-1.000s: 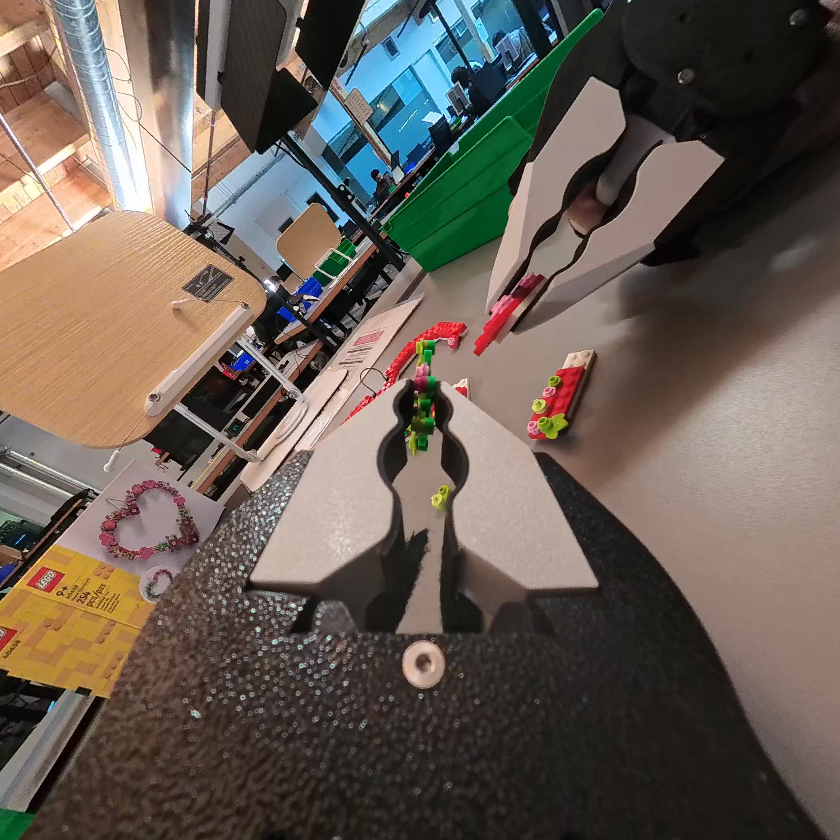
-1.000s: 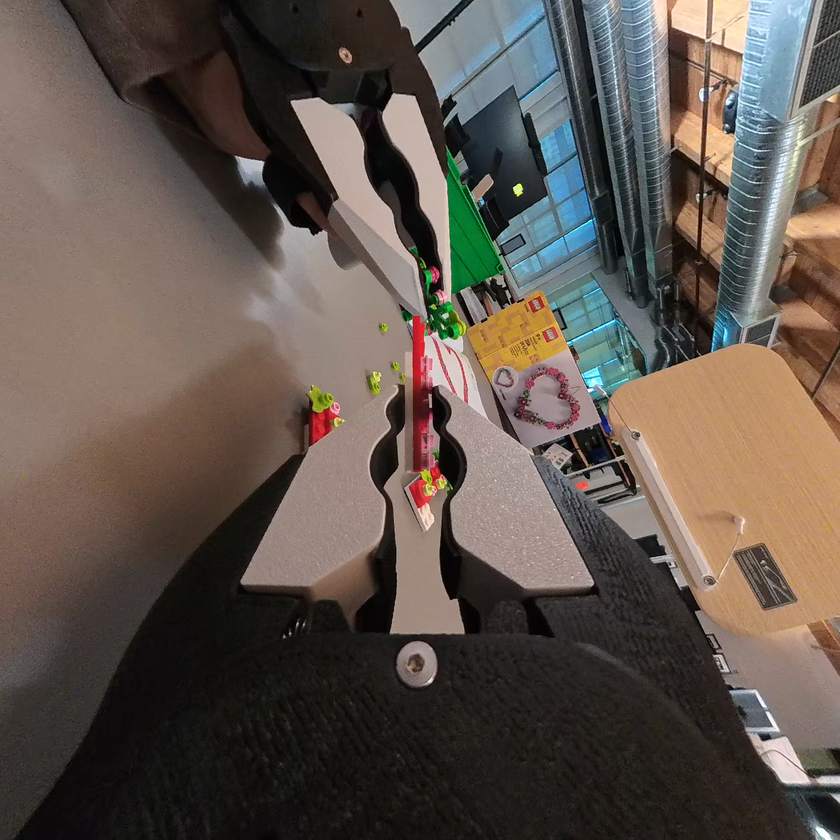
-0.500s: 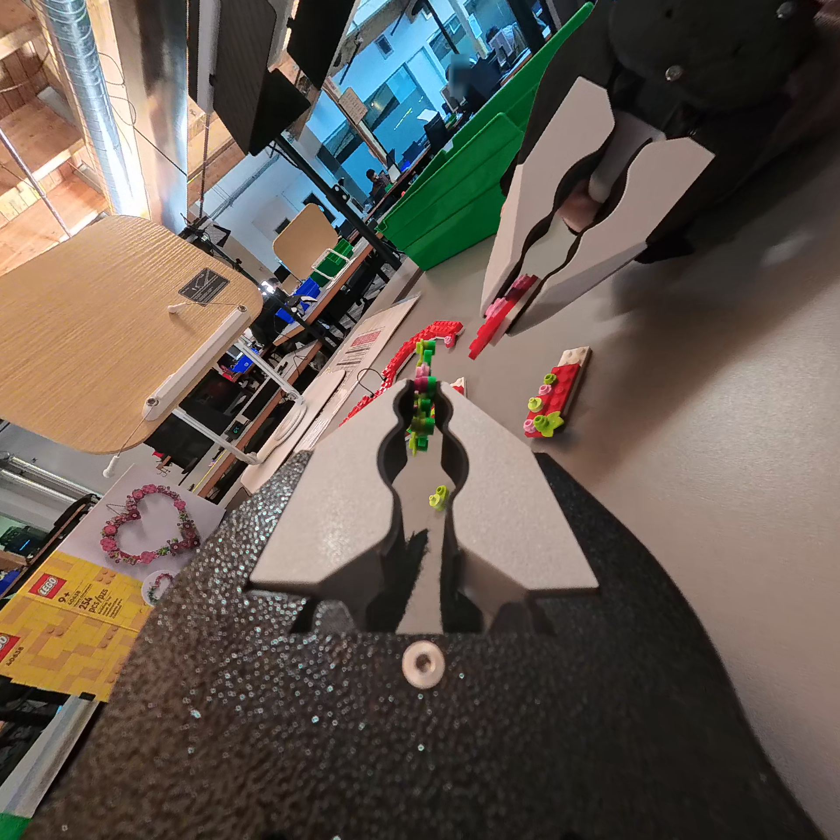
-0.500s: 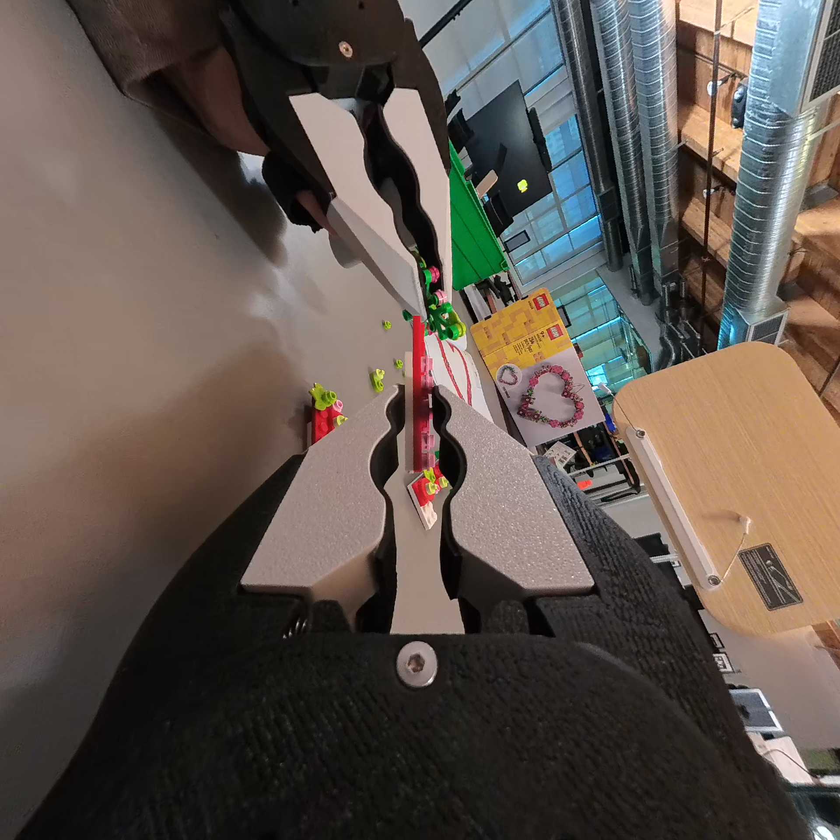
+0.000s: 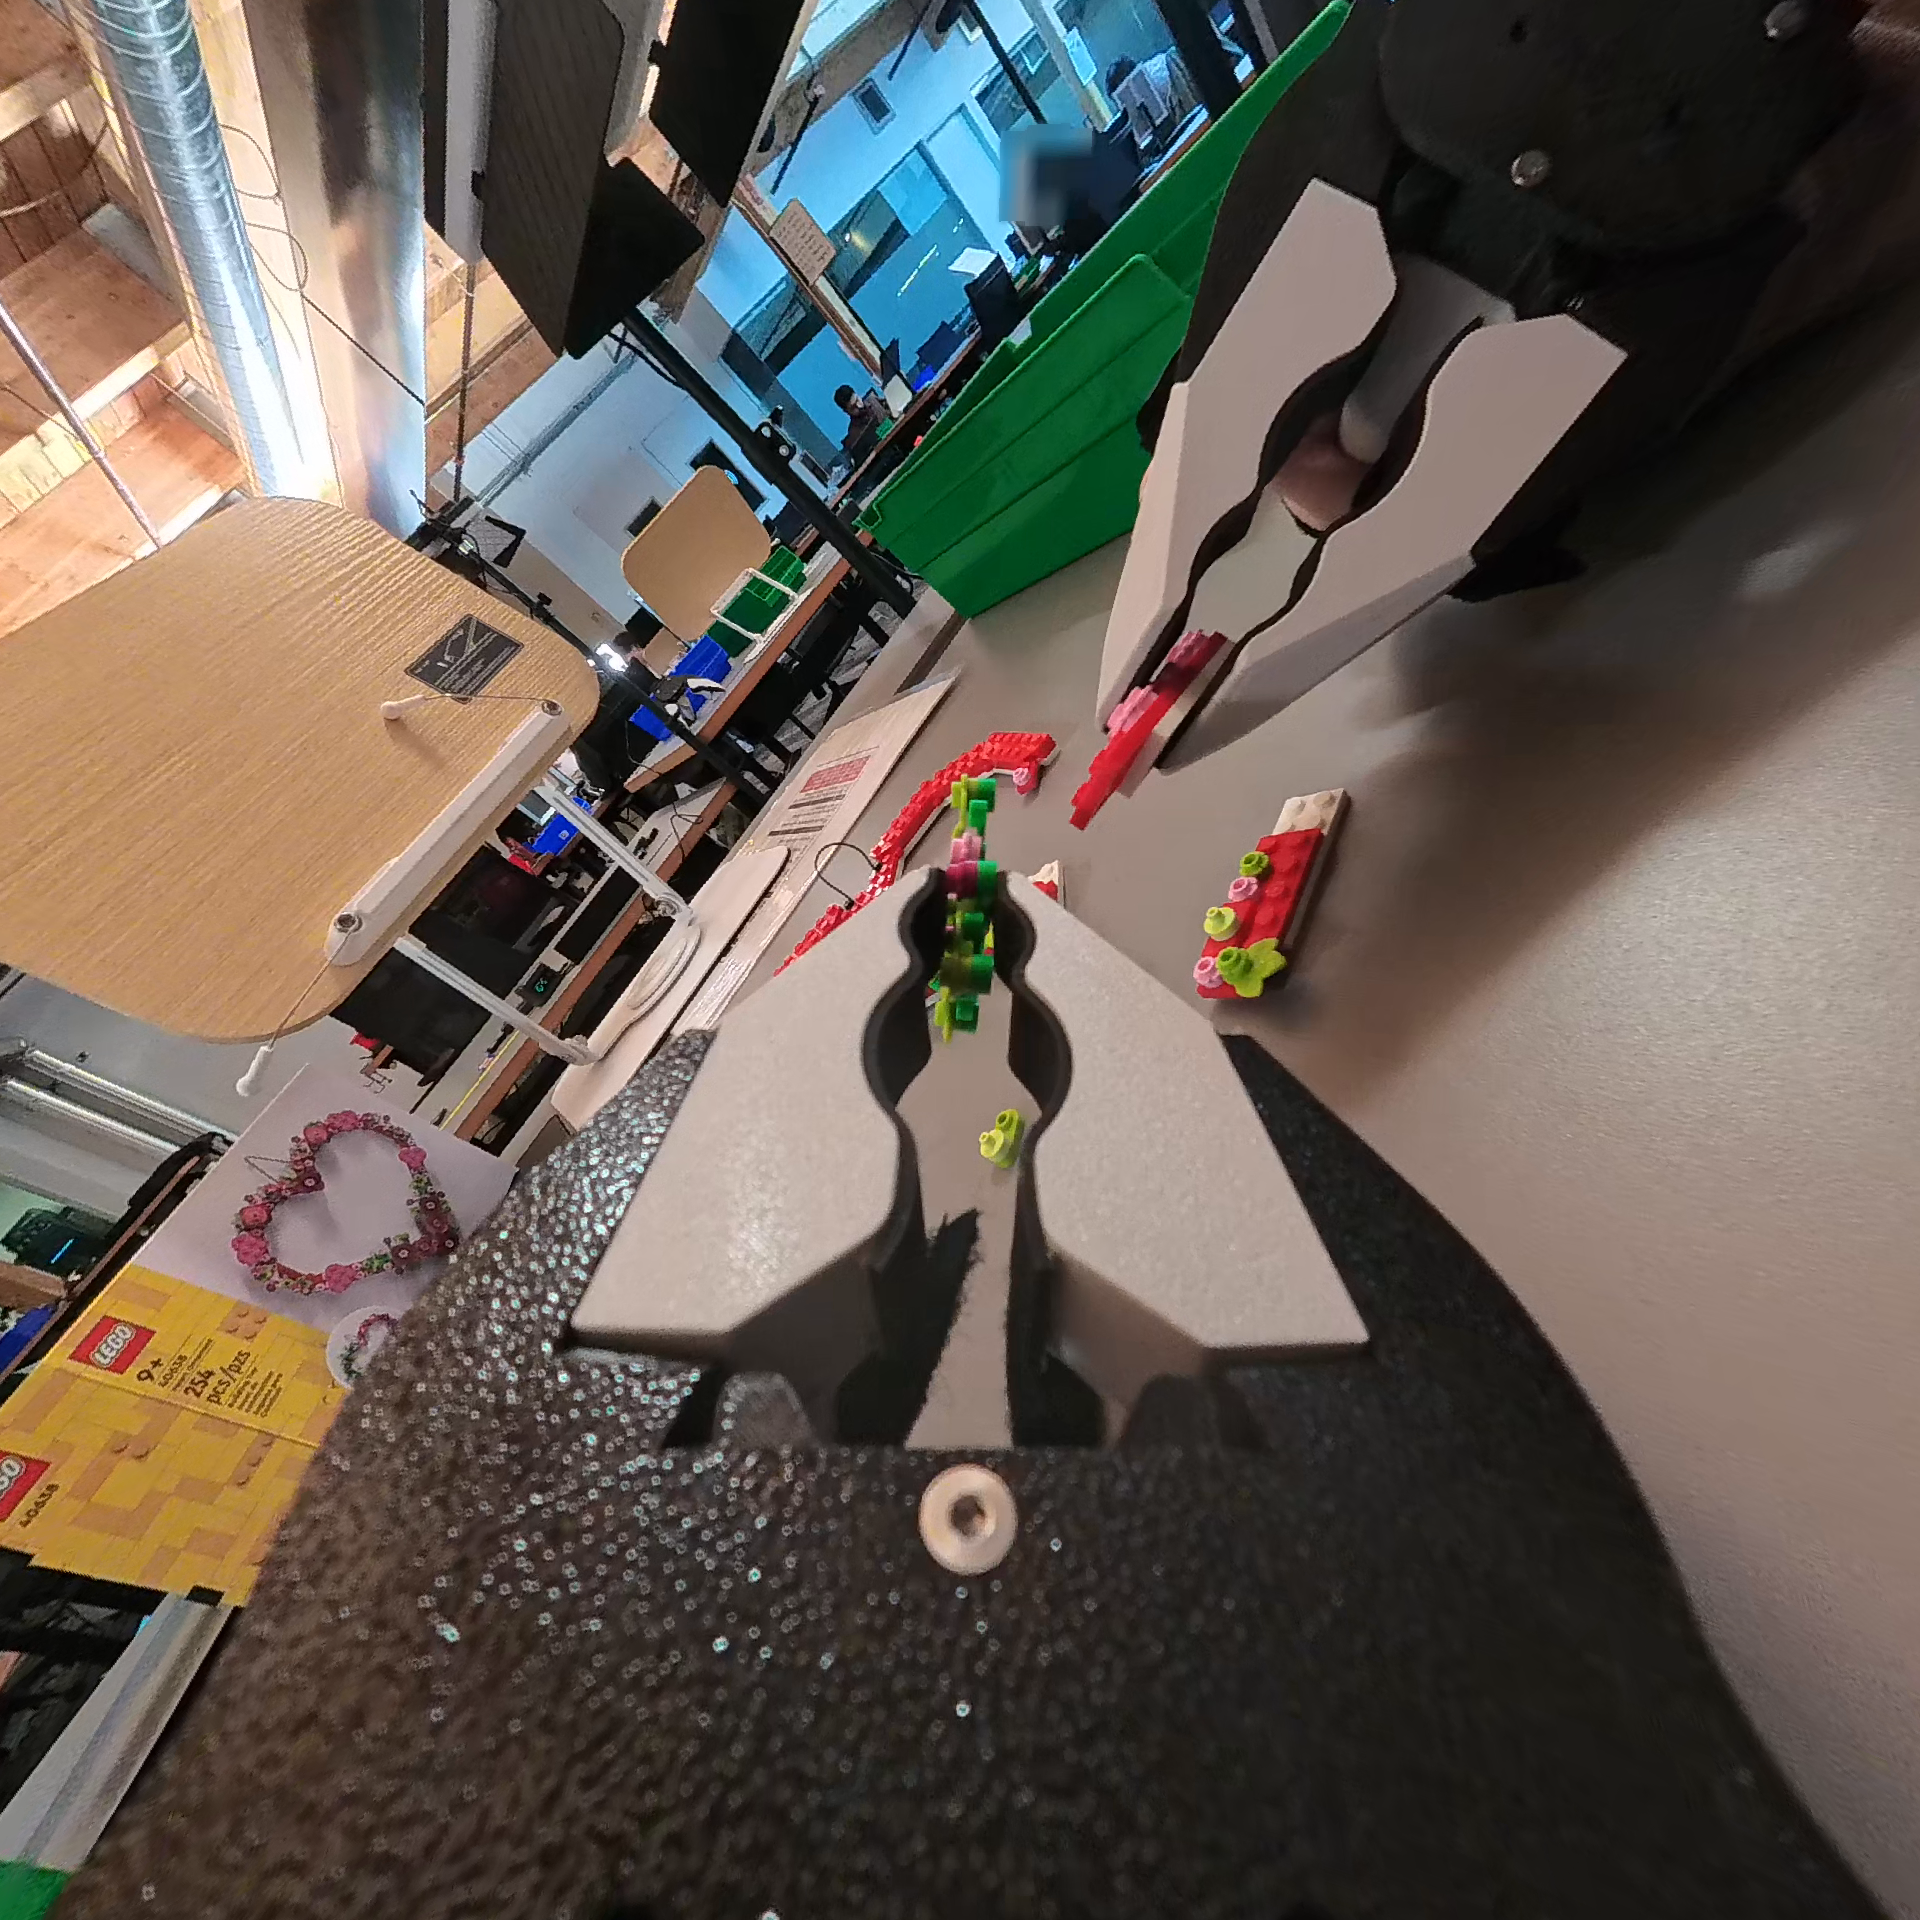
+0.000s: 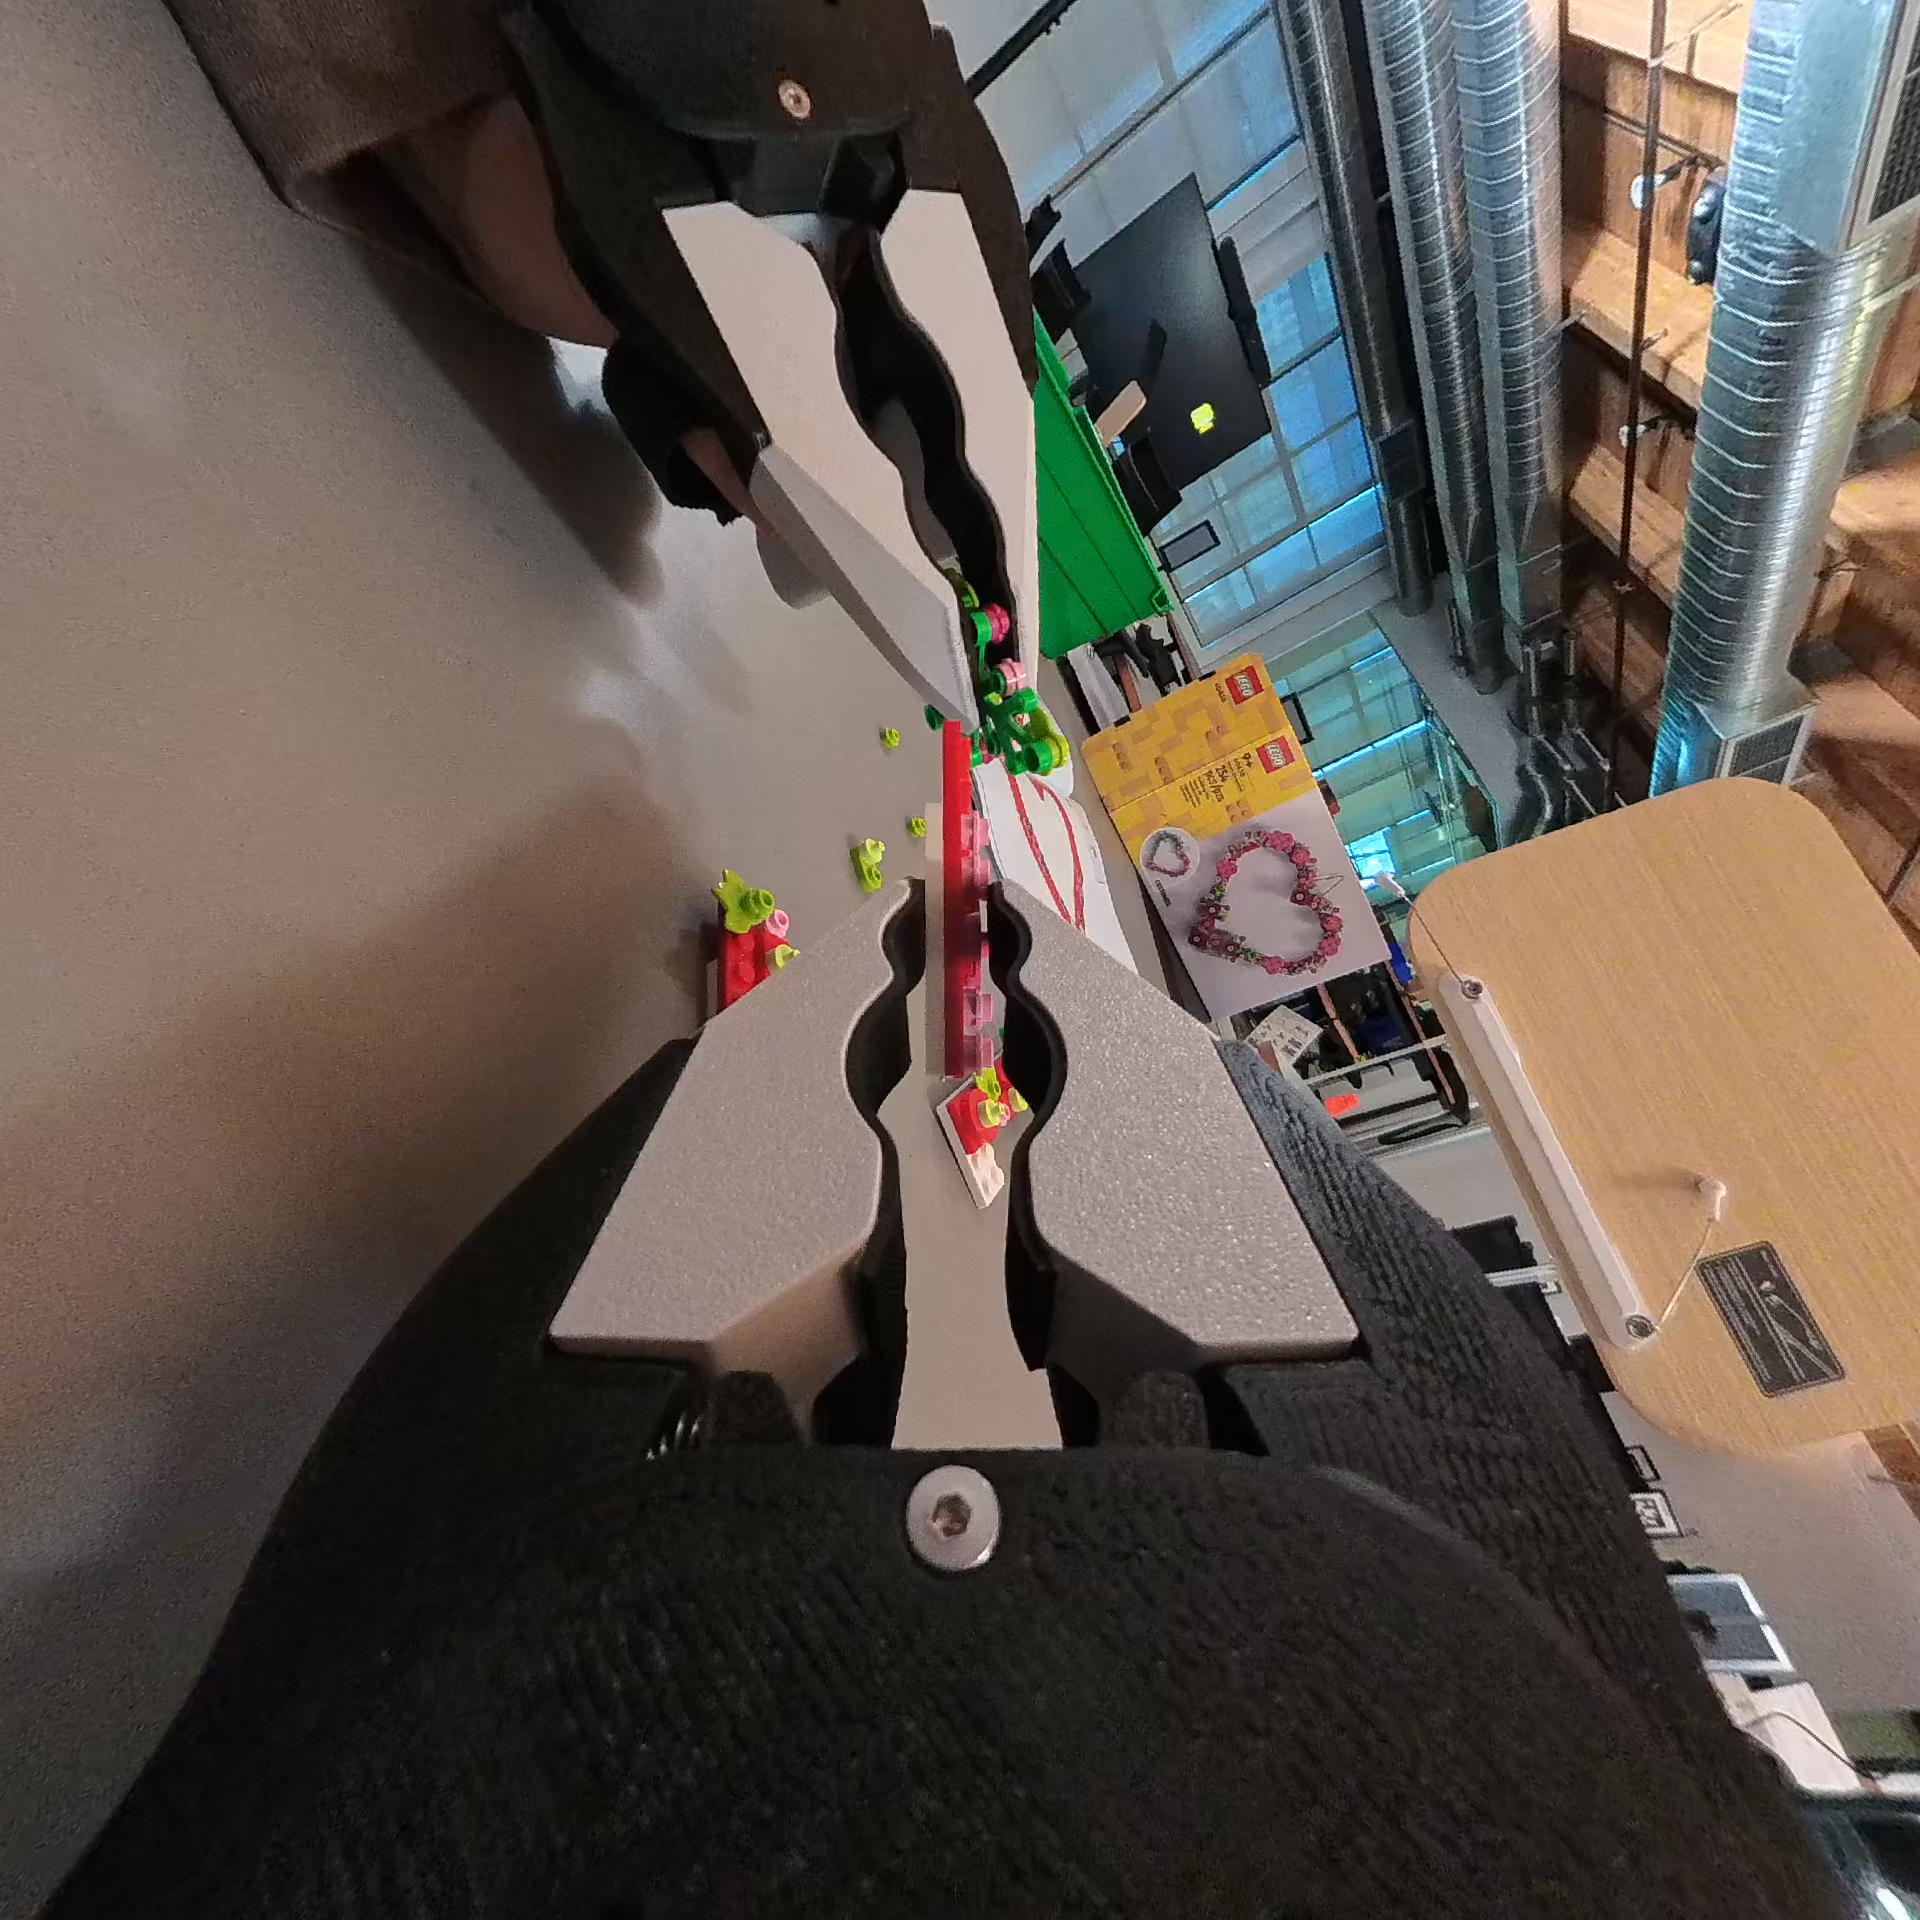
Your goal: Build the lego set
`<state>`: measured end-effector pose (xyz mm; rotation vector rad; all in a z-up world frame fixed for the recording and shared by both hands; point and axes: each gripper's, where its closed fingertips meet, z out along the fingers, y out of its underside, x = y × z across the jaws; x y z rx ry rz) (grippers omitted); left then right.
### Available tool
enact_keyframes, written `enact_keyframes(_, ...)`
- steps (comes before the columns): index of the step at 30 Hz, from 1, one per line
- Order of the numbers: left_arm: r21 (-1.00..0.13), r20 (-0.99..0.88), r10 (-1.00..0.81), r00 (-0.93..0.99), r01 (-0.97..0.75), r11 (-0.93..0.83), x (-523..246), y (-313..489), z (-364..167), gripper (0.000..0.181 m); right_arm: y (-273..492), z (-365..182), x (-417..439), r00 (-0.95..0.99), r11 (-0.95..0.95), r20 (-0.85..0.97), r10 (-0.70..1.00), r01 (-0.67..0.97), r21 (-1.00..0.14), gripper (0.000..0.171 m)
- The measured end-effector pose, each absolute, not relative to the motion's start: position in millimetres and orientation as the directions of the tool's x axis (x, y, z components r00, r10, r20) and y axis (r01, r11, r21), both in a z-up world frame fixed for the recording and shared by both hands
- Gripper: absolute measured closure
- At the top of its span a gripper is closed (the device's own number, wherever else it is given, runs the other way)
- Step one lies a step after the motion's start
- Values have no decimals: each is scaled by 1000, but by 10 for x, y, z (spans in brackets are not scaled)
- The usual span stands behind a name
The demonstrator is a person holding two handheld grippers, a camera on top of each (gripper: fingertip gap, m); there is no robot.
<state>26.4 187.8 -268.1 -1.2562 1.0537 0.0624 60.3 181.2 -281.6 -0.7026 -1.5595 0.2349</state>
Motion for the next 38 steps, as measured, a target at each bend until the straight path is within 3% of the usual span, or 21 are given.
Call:
enact_keyframes(10,-735,-675,-484,557,-564,377,266,1873,-2674,175,1835,-2811,611,40,792,836,547,300,-532,162)
enact_keyframes(20,-671,-739,-471,482,-592,446,319,1748,-2691,175,1771,-2878,663,-53,909,974,220,372,-185,162)
enact_keyframes(26,-646,-756,-489,434,-612,456,378,1703,-2763,175,1731,-2894,656,-75,920,985,157,373,-118,162)
enact_keyframes(31,-675,-718,-563,410,-608,418,420,1680,-2864,175,1681,-2942,648,-103,918,970,221,357,-171,162)
enact_keyframes(38,-795,-482,-781,397,-573,199,464,1596,-3096,175,1483,-3219,645,-266,758,727,633,404,-512,161)
